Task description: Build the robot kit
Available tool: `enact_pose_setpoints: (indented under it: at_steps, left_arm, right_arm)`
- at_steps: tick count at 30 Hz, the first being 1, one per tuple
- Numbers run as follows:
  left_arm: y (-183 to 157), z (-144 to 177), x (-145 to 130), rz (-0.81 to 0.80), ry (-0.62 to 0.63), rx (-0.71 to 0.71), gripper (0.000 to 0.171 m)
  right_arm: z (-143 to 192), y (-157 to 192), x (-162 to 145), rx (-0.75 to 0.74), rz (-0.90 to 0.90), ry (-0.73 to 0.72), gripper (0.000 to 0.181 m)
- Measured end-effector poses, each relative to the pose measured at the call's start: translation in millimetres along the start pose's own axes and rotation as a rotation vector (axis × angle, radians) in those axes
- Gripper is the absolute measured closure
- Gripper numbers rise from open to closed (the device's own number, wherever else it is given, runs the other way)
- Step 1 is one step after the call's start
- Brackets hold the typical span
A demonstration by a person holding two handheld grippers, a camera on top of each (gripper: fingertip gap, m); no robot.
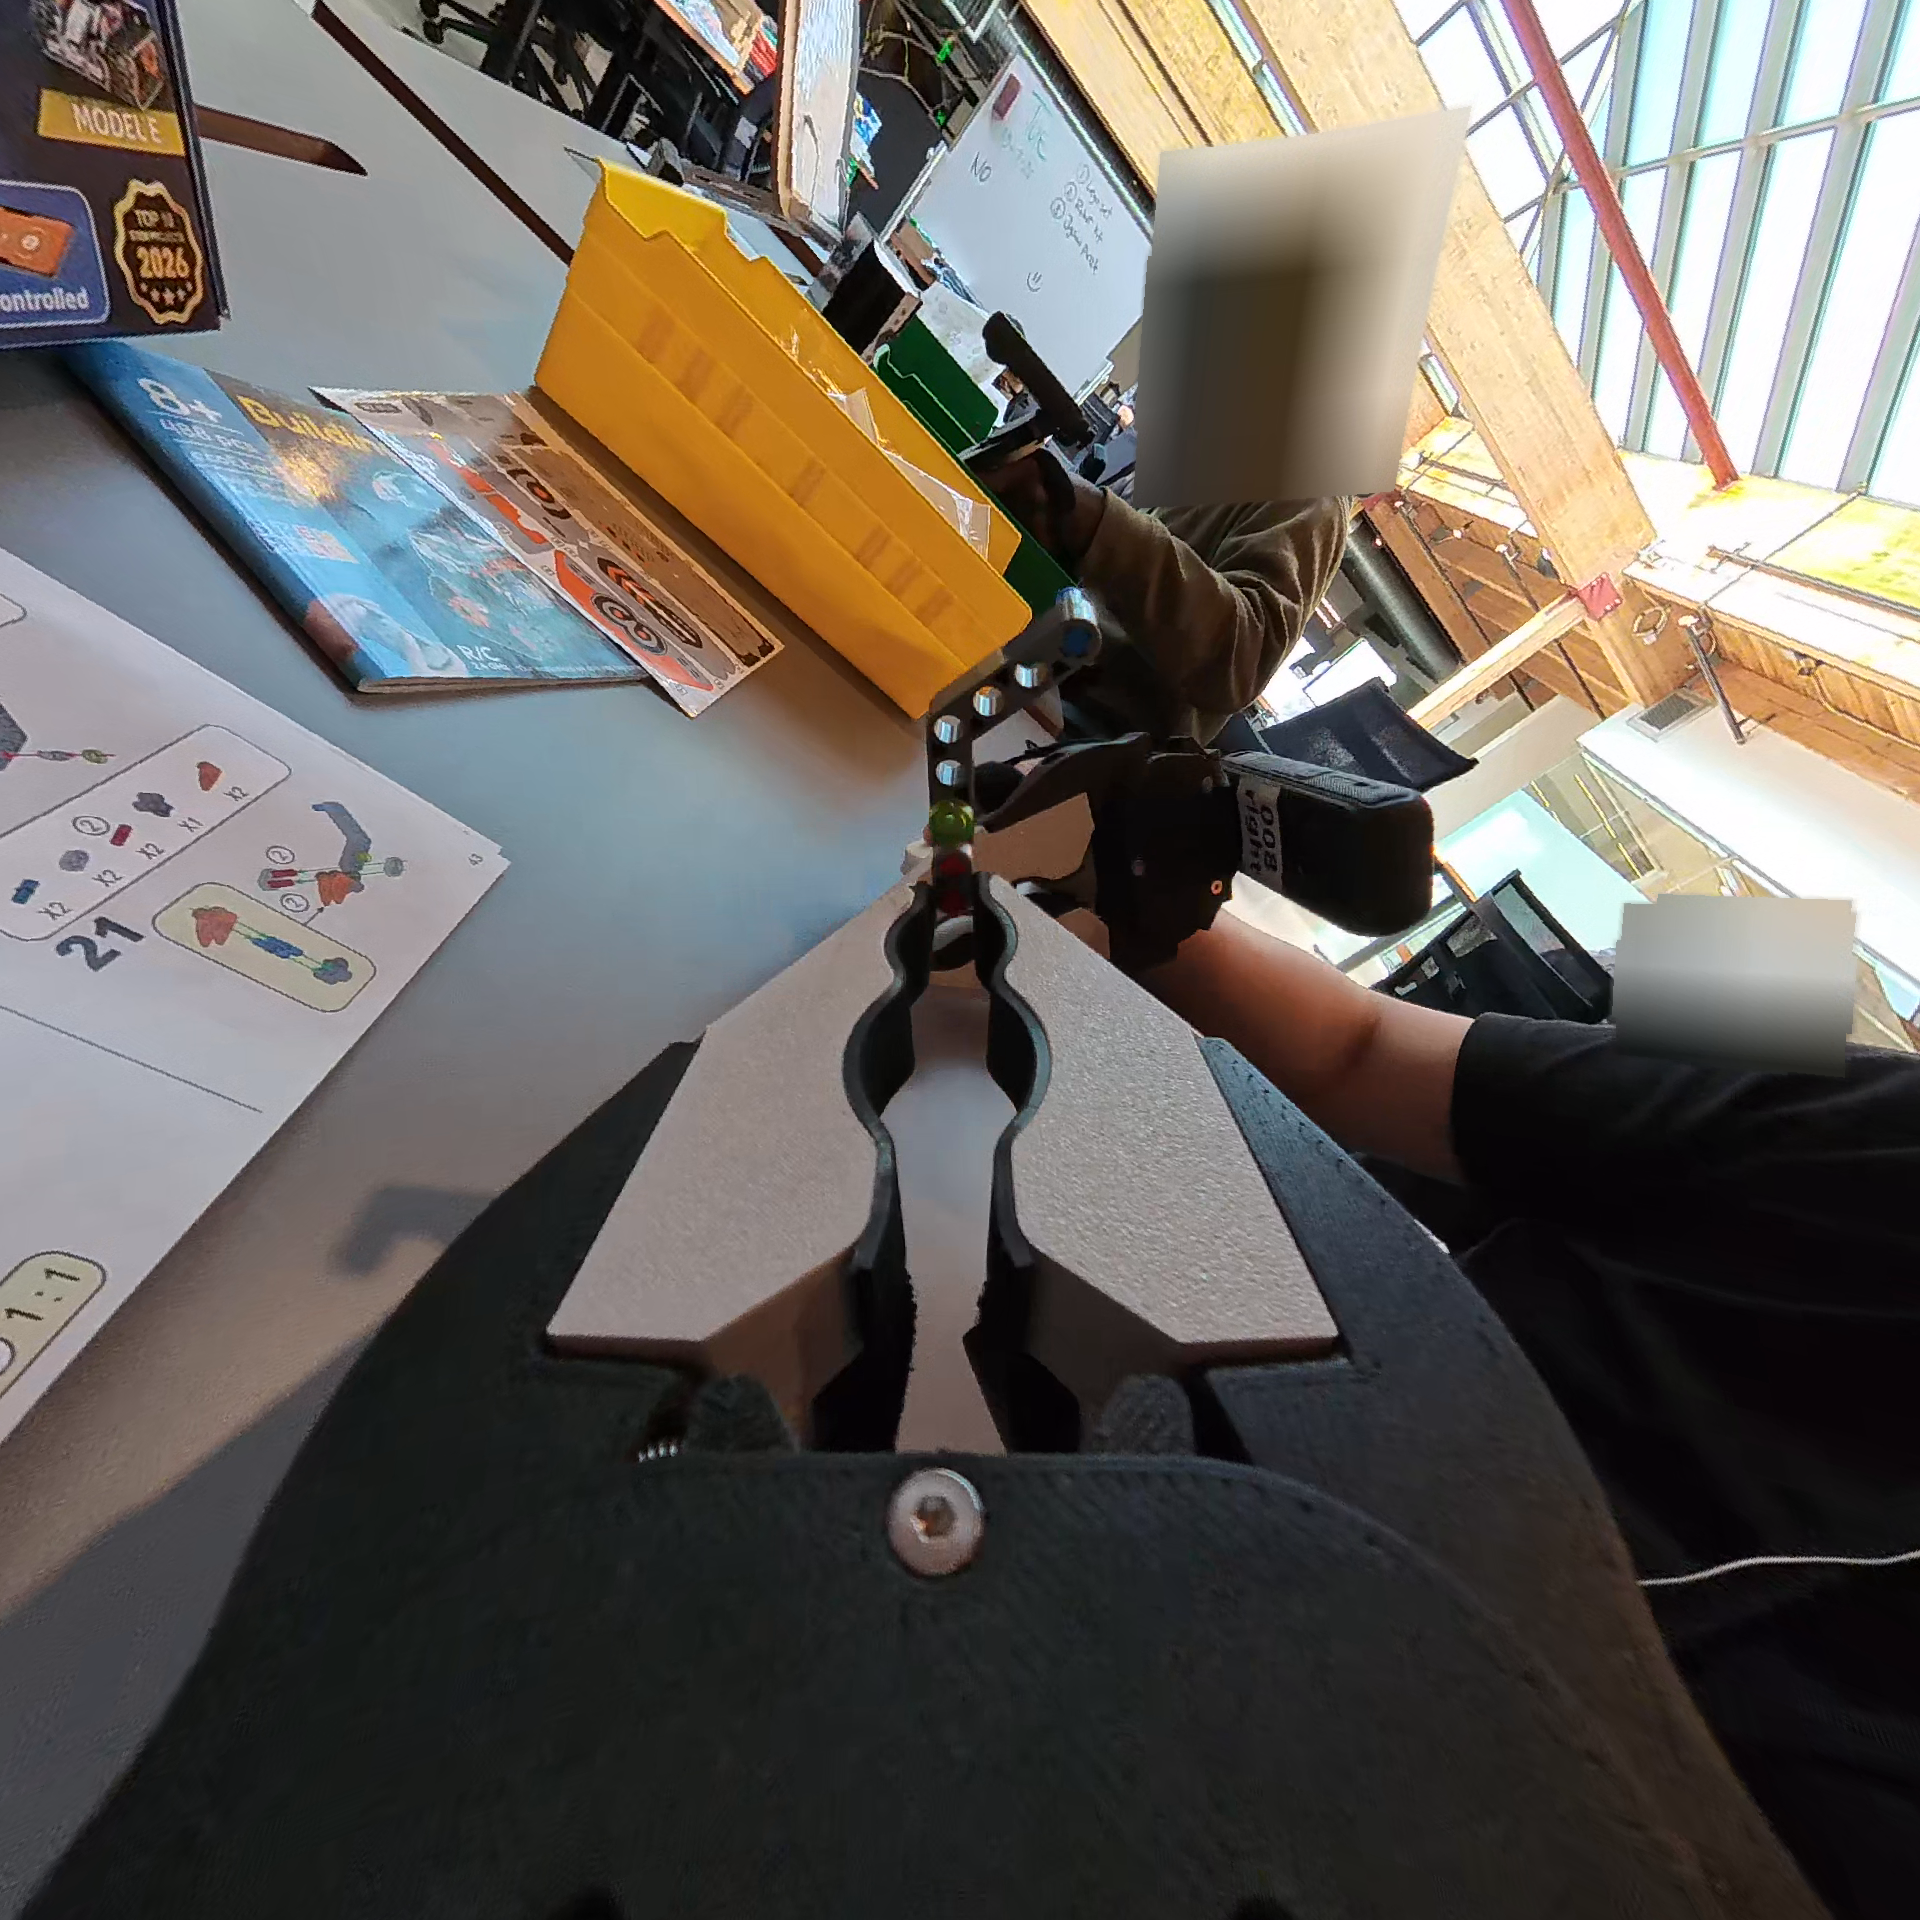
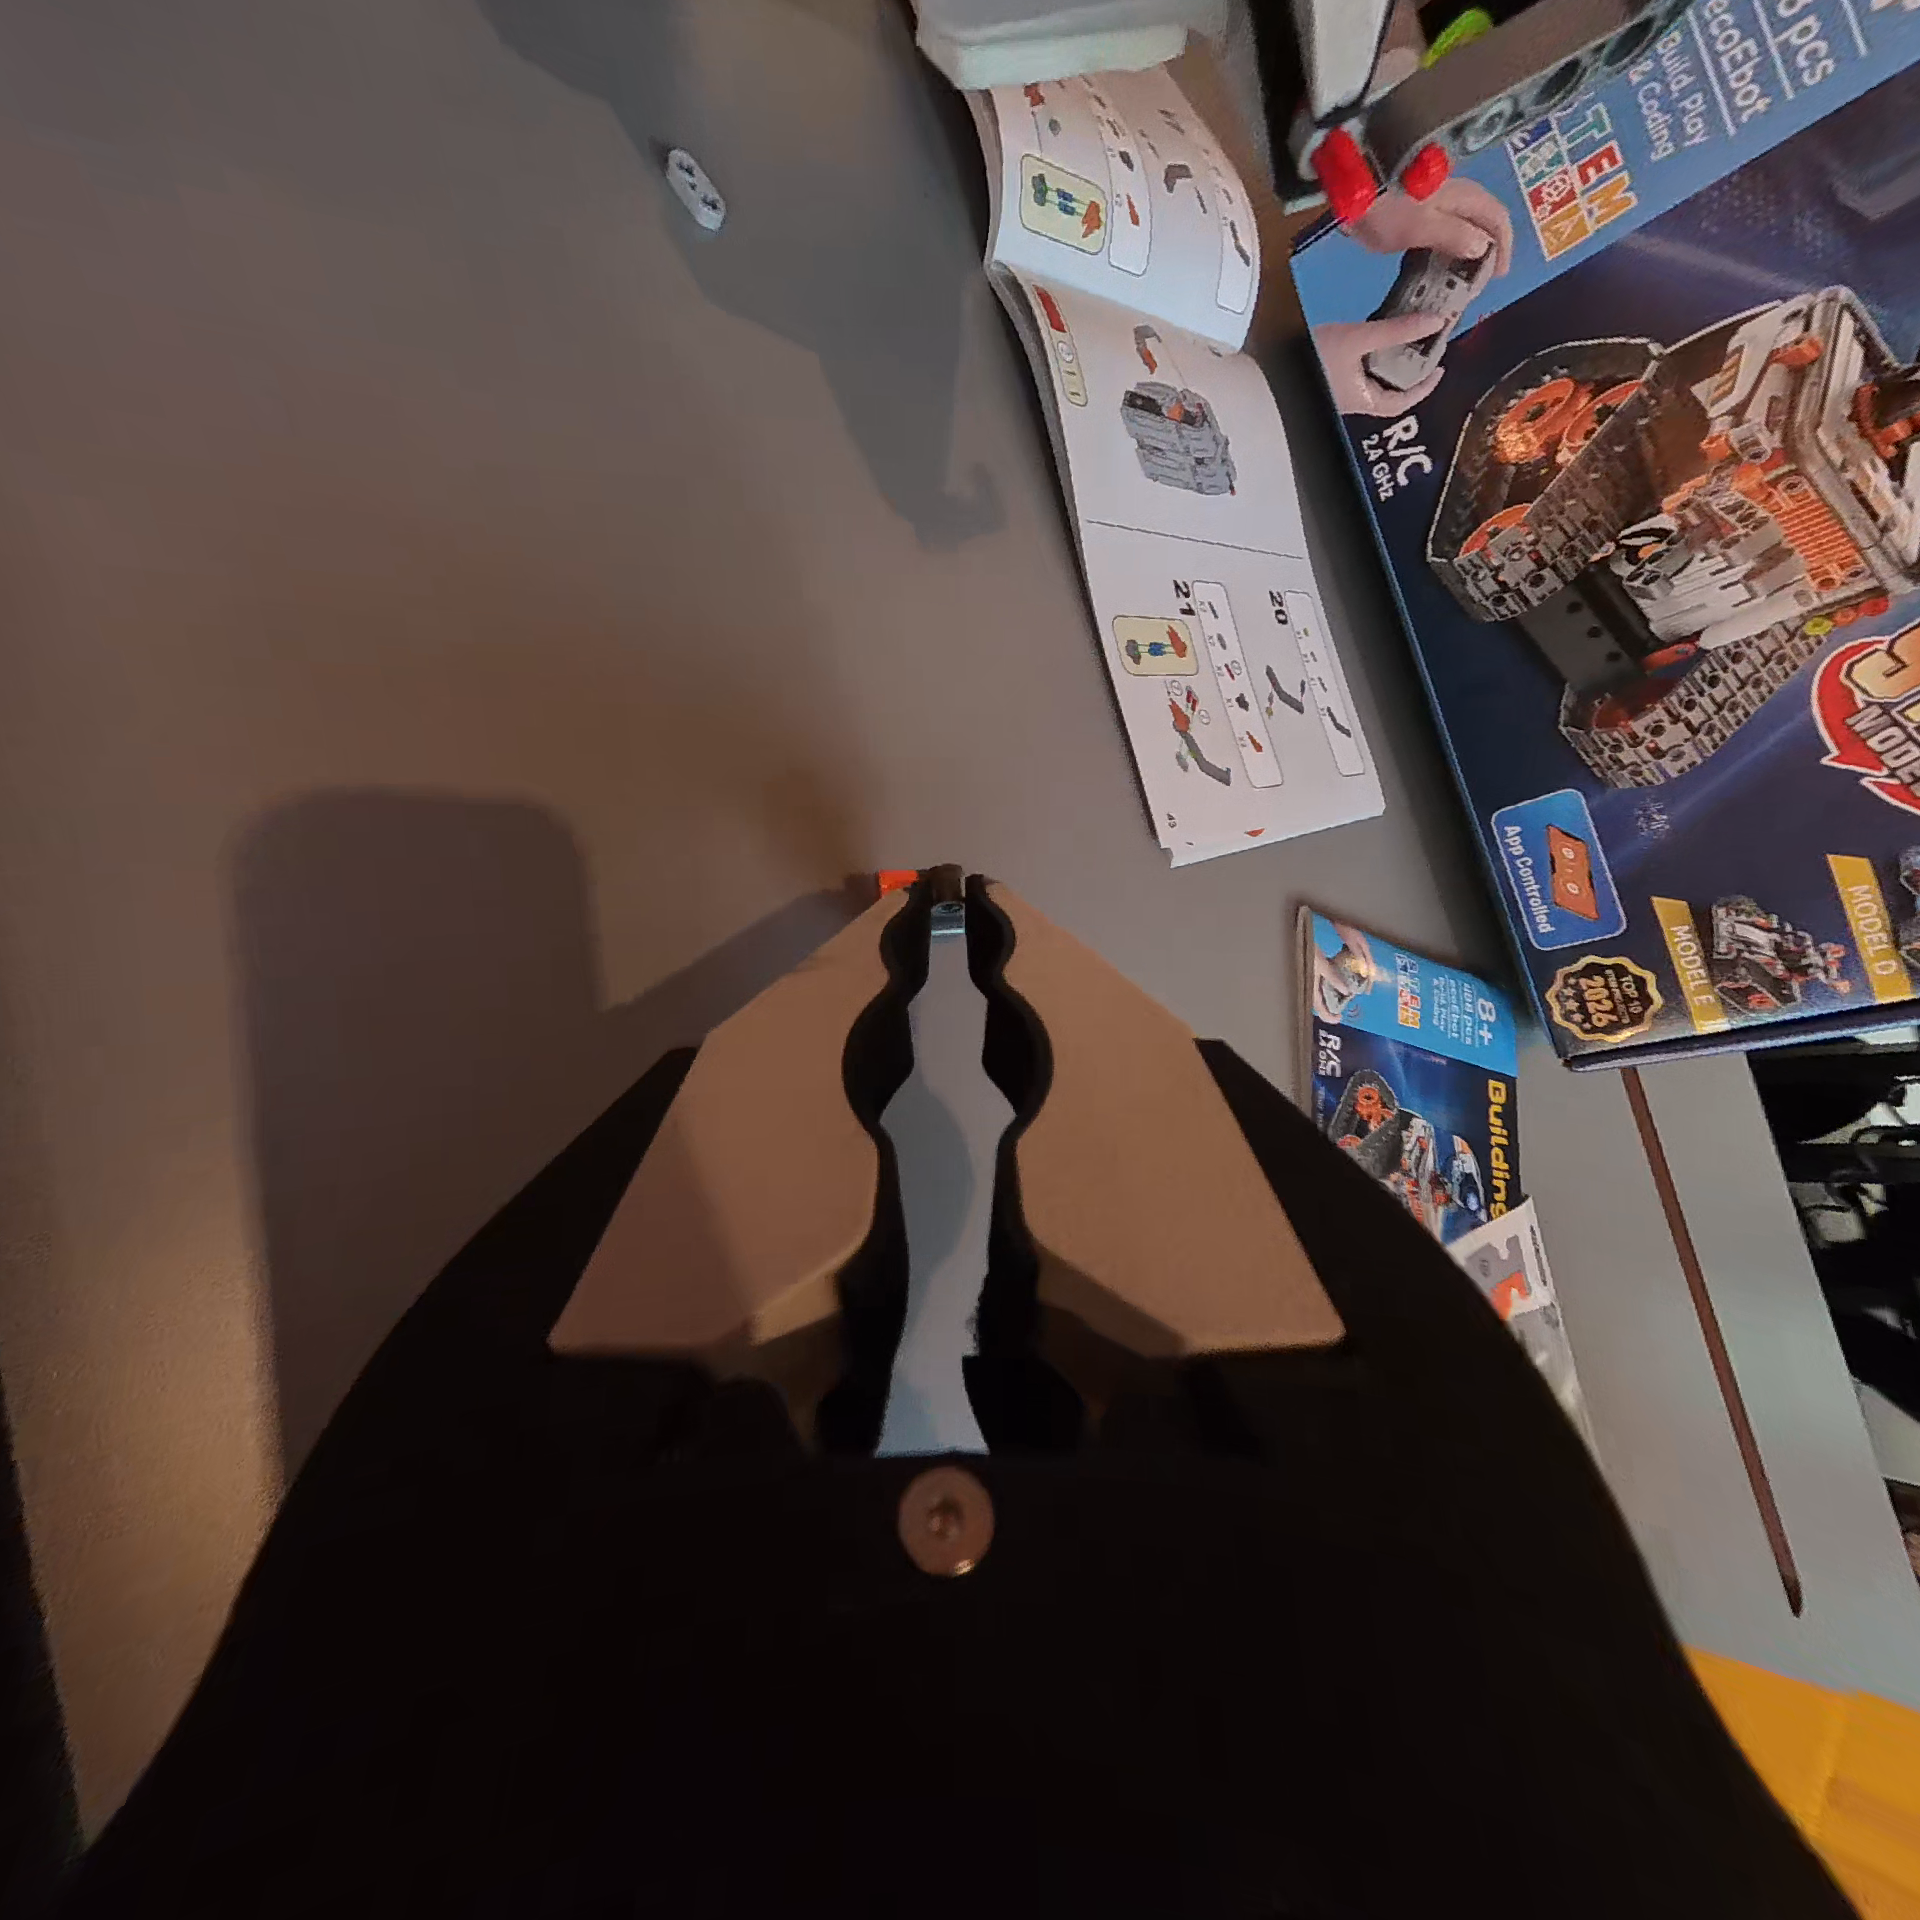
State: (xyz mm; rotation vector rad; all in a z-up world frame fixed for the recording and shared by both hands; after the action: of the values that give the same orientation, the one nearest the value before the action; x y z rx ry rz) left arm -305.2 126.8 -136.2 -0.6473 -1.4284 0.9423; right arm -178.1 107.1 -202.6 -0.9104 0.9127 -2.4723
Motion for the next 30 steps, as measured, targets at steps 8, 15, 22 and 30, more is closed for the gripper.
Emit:
enact_pose_setpoints:
  at_steps: [8,15,22,30]
  left_arm:
    - [3,-2,-2,0.014,0.014,0.012,0.167]
    - [5,0,-3,0.027,0.012,0.017,0.167]
    - [6,-1,-4,0.041,0.021,0.016,0.166]
    - [-1,10,5,0.021,-0.019,0.000,0.167]
  right_arm:
    - [2,0,12,0.372,0.012,0.118,0.175]
    - [-8,12,21,0.567,0.305,0.358,0.174]
    - [-7,4,30,0.620,0.269,0.344,0.165]
    - [-1,2,29,0.661,0.084,0.132,0.165]
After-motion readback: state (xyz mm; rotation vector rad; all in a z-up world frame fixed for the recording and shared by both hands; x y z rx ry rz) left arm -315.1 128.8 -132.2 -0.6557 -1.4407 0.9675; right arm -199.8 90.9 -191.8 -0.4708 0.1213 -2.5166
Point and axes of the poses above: each gripper's, where its closed fingertips meet, z back along the fingers, x out of its top, y = z × x across the jaws, the point moved 4 cm from there along z, back along the fingers, and after that the axes turned 15 degrees about z, right-handed, at the moved point
